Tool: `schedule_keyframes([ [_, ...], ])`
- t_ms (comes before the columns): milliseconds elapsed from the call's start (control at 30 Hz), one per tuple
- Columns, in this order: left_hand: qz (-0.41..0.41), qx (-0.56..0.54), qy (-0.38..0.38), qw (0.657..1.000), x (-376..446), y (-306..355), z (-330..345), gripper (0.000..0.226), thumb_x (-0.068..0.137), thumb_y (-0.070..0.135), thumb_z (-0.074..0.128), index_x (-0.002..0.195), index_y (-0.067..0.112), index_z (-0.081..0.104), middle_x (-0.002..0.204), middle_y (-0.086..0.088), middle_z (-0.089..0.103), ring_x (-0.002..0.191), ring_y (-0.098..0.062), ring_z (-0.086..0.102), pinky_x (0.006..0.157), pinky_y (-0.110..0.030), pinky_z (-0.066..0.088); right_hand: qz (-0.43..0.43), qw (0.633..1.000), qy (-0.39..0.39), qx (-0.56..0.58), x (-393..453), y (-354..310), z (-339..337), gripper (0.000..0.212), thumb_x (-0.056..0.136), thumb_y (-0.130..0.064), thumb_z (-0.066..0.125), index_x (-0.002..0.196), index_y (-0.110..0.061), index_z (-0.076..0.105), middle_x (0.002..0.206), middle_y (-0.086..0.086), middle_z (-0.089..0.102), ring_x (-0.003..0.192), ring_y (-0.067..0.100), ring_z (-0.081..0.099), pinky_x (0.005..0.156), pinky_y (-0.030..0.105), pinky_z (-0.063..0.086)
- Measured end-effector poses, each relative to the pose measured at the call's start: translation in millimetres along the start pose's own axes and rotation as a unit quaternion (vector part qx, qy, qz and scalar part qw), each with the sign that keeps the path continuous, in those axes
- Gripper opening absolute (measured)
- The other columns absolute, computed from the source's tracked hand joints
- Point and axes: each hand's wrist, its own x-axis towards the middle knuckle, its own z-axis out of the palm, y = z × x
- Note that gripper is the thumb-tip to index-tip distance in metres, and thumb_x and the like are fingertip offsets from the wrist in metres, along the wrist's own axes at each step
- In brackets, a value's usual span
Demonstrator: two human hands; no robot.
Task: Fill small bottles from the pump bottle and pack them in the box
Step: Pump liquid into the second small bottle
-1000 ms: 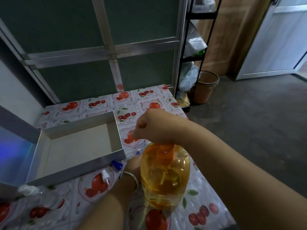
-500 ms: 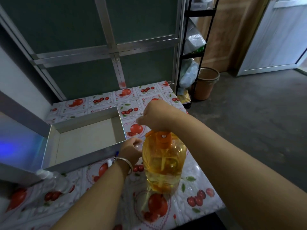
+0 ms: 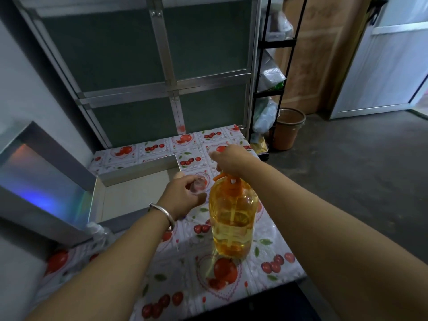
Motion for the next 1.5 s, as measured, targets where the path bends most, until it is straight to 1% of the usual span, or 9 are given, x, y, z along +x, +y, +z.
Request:
schedule_keyframes([
  [100, 0.025, 0.028, -0.001, 0.999, -9.3, 7.5, -7.1, 0.058, 0.073, 0.023, 0.076, 0.126, 0.013, 0.055, 0.106, -0.003, 0.048, 0.094, -0.016, 0.055, 0.088, -0.022, 0.048, 0.018, 1.000, -0.003, 0.025, -3.5, -2.8, -0.7, 0.043, 0.095, -0.031, 0.044, 0.119, 0.001, 0.058, 0.122, 0.020, 0.061, 0.089, 0.026, 0.054, 0.059, 0.025, 0.040],
  [233, 0.031, 0.015, 0.000, 0.999, -19.7, 17.1, -13.6, 0.057, 0.069, 0.025, 0.079, 0.120, 0.010, 0.060, 0.100, 0.003, 0.055, 0.089, -0.012, 0.056, 0.081, -0.016, 0.045, 0.033, 0.998, -0.005, 0.054, -5.2, -3.7, 0.6, 0.040, 0.094, -0.025, 0.046, 0.122, 0.002, 0.056, 0.126, 0.020, 0.058, 0.115, 0.034, 0.057, 0.081, 0.034, 0.050],
  [300, 0.027, 0.001, -0.012, 1.000, -22.7, 21.2, -15.2, 0.057, 0.068, 0.026, 0.079, 0.120, 0.012, 0.060, 0.096, 0.005, 0.061, 0.089, -0.012, 0.059, 0.080, -0.017, 0.047, 0.038, 0.998, -0.009, 0.050, -6.0, -4.0, 1.3, 0.040, 0.094, -0.023, 0.047, 0.124, 0.001, 0.054, 0.128, 0.019, 0.057, 0.117, 0.033, 0.056, 0.071, 0.030, 0.048],
  [500, 0.030, 0.001, -0.032, 0.999, -23.2, 31.2, -18.6, 0.050, 0.070, 0.026, 0.078, 0.116, 0.014, 0.062, 0.095, -0.002, 0.066, 0.084, -0.012, 0.061, 0.070, -0.012, 0.046, -0.023, 0.984, 0.001, -0.178, -8.8, -6.2, -0.6, 0.054, 0.095, -0.008, 0.045, 0.146, -0.016, 0.028, 0.137, 0.013, 0.048, 0.119, 0.030, 0.051, 0.086, 0.031, 0.048],
  [867, 0.024, -0.006, -0.077, 0.997, -26.1, 39.0, -21.6, 0.042, 0.071, 0.022, 0.078, 0.110, 0.012, 0.064, 0.101, -0.010, 0.068, 0.091, -0.022, 0.063, 0.084, -0.032, 0.051, -0.042, 0.927, -0.043, -0.371, 5.5, 0.0, 11.3, 0.037, 0.094, -0.009, 0.042, 0.129, -0.005, 0.050, 0.119, 0.014, 0.056, 0.101, 0.027, 0.057, 0.075, 0.031, 0.045],
  [1000, 0.017, 0.002, -0.086, 0.996, -24.6, 38.2, -19.3, 0.041, 0.071, 0.023, 0.078, 0.107, 0.010, 0.065, 0.095, -0.012, 0.067, 0.080, -0.019, 0.058, 0.082, -0.035, 0.051, -0.039, 0.921, -0.063, -0.383, 6.1, 3.4, 11.9, 0.033, 0.094, -0.011, 0.041, 0.125, -0.005, 0.051, 0.113, 0.012, 0.057, 0.091, 0.024, 0.053, 0.075, 0.030, 0.044],
  [1167, 0.013, 0.025, -0.099, 0.995, -24.4, 39.5, -24.2, 0.038, 0.071, 0.028, 0.077, 0.103, 0.011, 0.067, 0.095, -0.012, 0.068, 0.085, -0.026, 0.063, 0.081, -0.038, 0.053, -0.066, 0.931, -0.081, -0.350, 2.5, -5.3, 5.3, 0.056, 0.093, -0.006, 0.049, 0.145, -0.009, 0.028, 0.140, 0.014, 0.043, 0.121, 0.029, 0.049, 0.090, 0.031, 0.046],
  [1400, 0.017, 0.036, -0.113, 0.993, -24.9, 39.7, -28.3, 0.035, 0.070, 0.028, 0.077, 0.100, 0.011, 0.068, 0.090, -0.012, 0.067, 0.078, -0.025, 0.061, 0.080, -0.038, 0.053, -0.028, 0.941, -0.012, -0.338, 8.0, 7.8, 13.9, 0.033, 0.095, -0.016, 0.039, 0.122, -0.003, 0.055, 0.094, 0.007, 0.055, 0.079, 0.021, 0.052, 0.069, 0.030, 0.042],
  [1500, 0.011, 0.035, -0.116, 0.993, -26.3, 39.1, -26.8, 0.034, 0.071, 0.028, 0.077, 0.095, 0.007, 0.067, 0.088, -0.016, 0.066, 0.072, -0.020, 0.055, 0.076, -0.038, 0.053, -0.013, 0.957, -0.038, -0.289, 4.1, 3.0, 12.5, 0.041, 0.095, -0.014, 0.040, 0.135, -0.004, 0.043, 0.113, 0.013, 0.055, 0.094, 0.025, 0.055, 0.075, 0.031, 0.046],
])
